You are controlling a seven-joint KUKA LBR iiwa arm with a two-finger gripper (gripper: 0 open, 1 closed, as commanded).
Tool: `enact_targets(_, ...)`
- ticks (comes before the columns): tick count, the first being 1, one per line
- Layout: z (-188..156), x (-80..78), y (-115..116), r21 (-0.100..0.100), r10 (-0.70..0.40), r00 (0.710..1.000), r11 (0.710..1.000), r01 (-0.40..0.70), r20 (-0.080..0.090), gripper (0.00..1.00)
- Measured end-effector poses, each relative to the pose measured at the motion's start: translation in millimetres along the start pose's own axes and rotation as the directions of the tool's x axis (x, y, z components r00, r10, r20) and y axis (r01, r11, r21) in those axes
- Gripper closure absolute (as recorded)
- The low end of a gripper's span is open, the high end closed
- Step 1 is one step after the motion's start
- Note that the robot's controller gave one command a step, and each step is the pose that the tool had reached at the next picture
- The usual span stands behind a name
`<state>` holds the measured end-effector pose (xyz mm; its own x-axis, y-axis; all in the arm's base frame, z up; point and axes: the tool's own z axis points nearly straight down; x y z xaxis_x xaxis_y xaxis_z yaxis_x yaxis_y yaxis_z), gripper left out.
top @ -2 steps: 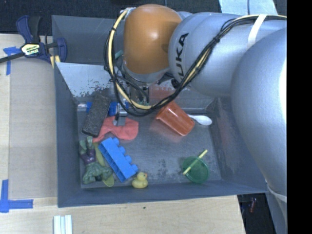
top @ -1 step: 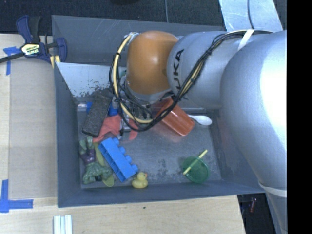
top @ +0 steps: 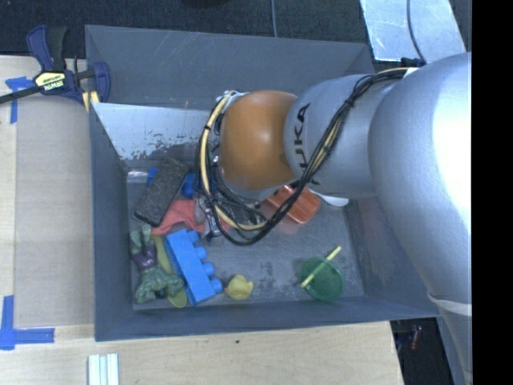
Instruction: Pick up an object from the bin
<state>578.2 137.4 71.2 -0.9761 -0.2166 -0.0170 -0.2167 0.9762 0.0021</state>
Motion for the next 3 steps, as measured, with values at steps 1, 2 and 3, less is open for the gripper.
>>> enact_targets(1, 0, 0.0, 0, 0.000, 0.000, 1.000, 1.000, 0.000, 0.000, 1.00)
enact_targets(2, -8, 1.6, -1, 0.000, -0.027, 1.000, 1.000, 0.027, -0.006, 1.00)
enact_targets(3, -108, 7.5, -4, 0.002, -0.328, 0.945, 0.945, 0.328, 0.005, 1.00)
